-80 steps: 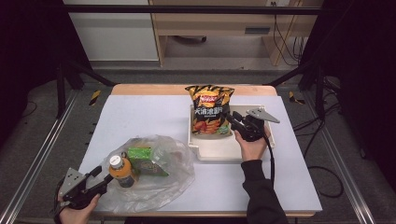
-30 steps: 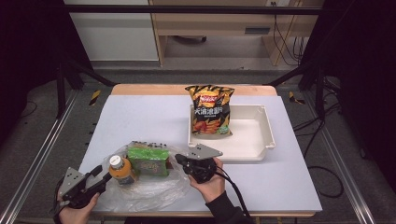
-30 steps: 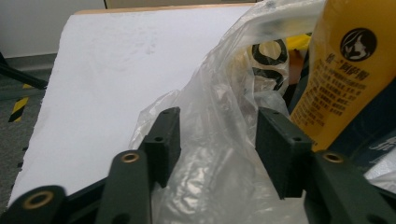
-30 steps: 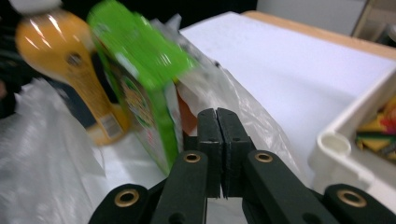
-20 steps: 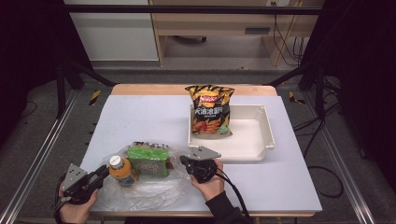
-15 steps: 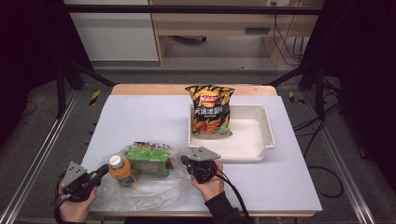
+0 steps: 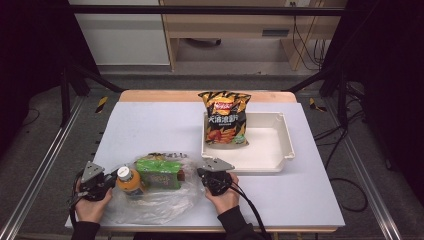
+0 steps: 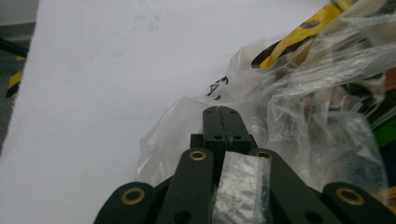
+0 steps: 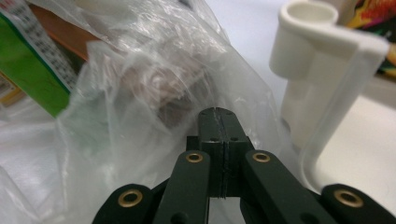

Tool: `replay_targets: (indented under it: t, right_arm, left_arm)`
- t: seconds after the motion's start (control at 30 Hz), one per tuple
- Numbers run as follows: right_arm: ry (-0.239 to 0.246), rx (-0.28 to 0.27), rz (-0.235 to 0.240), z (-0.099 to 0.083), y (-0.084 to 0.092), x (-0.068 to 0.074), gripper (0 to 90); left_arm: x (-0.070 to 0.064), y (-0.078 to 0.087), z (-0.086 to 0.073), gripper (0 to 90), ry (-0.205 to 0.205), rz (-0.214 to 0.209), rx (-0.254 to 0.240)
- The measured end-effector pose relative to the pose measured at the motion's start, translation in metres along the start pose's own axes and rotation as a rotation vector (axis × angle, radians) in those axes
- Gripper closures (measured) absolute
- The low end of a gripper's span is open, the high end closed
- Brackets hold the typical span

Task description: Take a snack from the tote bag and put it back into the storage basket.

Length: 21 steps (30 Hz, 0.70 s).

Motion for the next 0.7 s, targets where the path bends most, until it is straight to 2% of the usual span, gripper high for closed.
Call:
replay_targets:
  t: [0.07,0.2,0.3,0.33,0.5,0.7]
  right_arm:
    - [-0.014,0.005,-0.005,-0.003,0.000,-0.002,90.0]
    - [-0.019,0.009,-0.011,-0.004,0.001,-0.004,90.0]
    - [-0.021,0.040,0.003,-0.005,-0.001,-0.004,89.9]
    - [-0.024,0.052,0.012,-0.005,-0.002,-0.005,88.7]
    - [-0.034,0.059,0.037,-0.005,-0.002,-0.005,81.0]
    - [-0.002,0.030,0.081,-0.002,0.007,-0.003,70.5]
  left_arm:
    - [-0.001,-0.004,-0.004,90.0,-0.001,-0.006,0.025]
    - [-0.003,-0.004,-0.006,90.0,-0.002,-0.022,0.043]
    - [-0.003,-0.003,-0.006,89.9,0.013,-0.045,0.036]
    - [-0.003,-0.002,-0.006,88.3,0.006,-0.055,0.034]
    - [-0.003,0.002,-0.005,72.8,0.013,-0.055,-0.014]
    - [-0.002,0.018,0.005,53.2,0.037,-0.044,-0.090]
Point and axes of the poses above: each handheld gripper's, and its own axes: y roughly backward along the jaws, z roughly out of its top, x roughly to its left, the point moved 5 cm from there along -y, roughly forward along the jaws, and after that the axes turned 2 degrees about -y, right-handed, at the moved point
